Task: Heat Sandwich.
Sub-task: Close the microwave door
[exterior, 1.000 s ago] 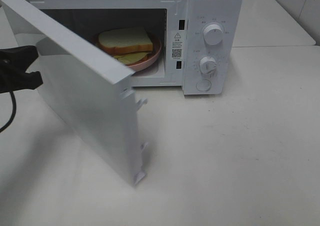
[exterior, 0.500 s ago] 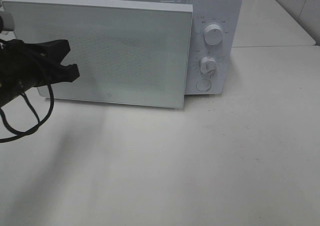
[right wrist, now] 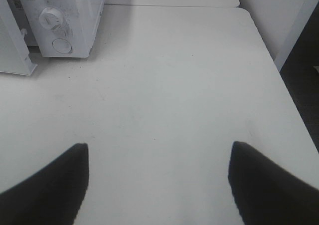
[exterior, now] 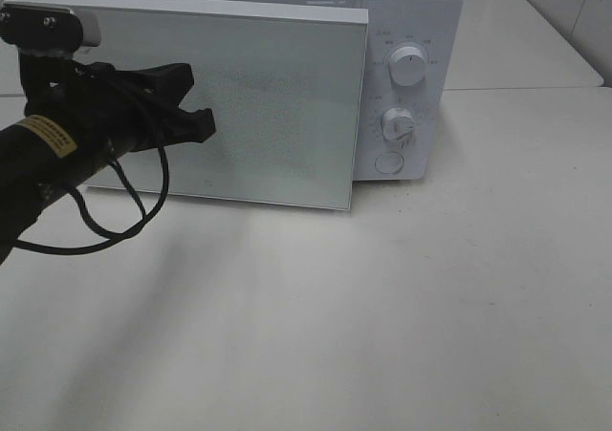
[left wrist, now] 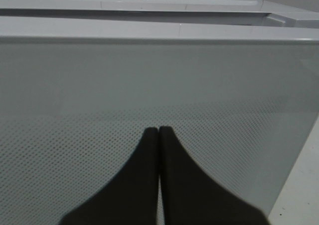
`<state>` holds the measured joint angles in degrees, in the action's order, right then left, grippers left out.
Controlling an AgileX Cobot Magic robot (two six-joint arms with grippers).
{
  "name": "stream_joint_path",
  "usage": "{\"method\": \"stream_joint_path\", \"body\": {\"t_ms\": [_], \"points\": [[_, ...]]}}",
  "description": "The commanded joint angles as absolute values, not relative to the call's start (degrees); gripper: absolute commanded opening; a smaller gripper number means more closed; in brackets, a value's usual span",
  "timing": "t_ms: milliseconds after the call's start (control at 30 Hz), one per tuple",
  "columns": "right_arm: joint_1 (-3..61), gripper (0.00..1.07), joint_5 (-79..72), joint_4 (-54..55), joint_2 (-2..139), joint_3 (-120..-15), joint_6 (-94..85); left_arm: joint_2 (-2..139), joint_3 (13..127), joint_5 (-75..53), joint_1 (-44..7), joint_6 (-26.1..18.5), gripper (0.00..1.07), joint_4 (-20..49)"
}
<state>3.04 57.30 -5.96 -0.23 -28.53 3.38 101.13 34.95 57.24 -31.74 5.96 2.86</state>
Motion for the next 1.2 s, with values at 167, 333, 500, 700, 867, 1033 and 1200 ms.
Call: {"method": "stream_joint_path", "body": {"t_ms": [167,333,500,700,867,1033,1200], "points": [[2.58,0.75,57.07,-6.13,-1.83,-28.48,3.78,103.59,39.94,56.15,-33.98,5.84,0.0,3.9],[2.58,0.75,57.07,-6.07,-1.83,-28.48,3.72,105.2,43.77,53.92,-35.07,5.84,0.0,3.9],[2.58,0.75,57.07,-6.07,-1.83,-28.48,3.72,107.43,48.19,52.48,-36.21,5.39,0.0,4.24],[2.58,0.75,57.07,-6.07,-1.83,-28.48,3.72,109.21,51.62,49.96,-37.41,5.39,0.0,4.41],[2.58,0.75,57.07,-6.07,-1.83,-28.48,3.72,110.87,54.14,49.73,-37.82,5.21,0.0,4.41],[2.58,0.75,57.07,-6.07,-1.83,-28.48,3.72,112.53,57.12,46.87,-38.04,4.93,0.0,4.53],[2.58,0.75,57.07,-6.07,-1.83,-28.48,3.84,113.96,59.64,46.75,-37.99,4.76,0.0,4.58]]}}
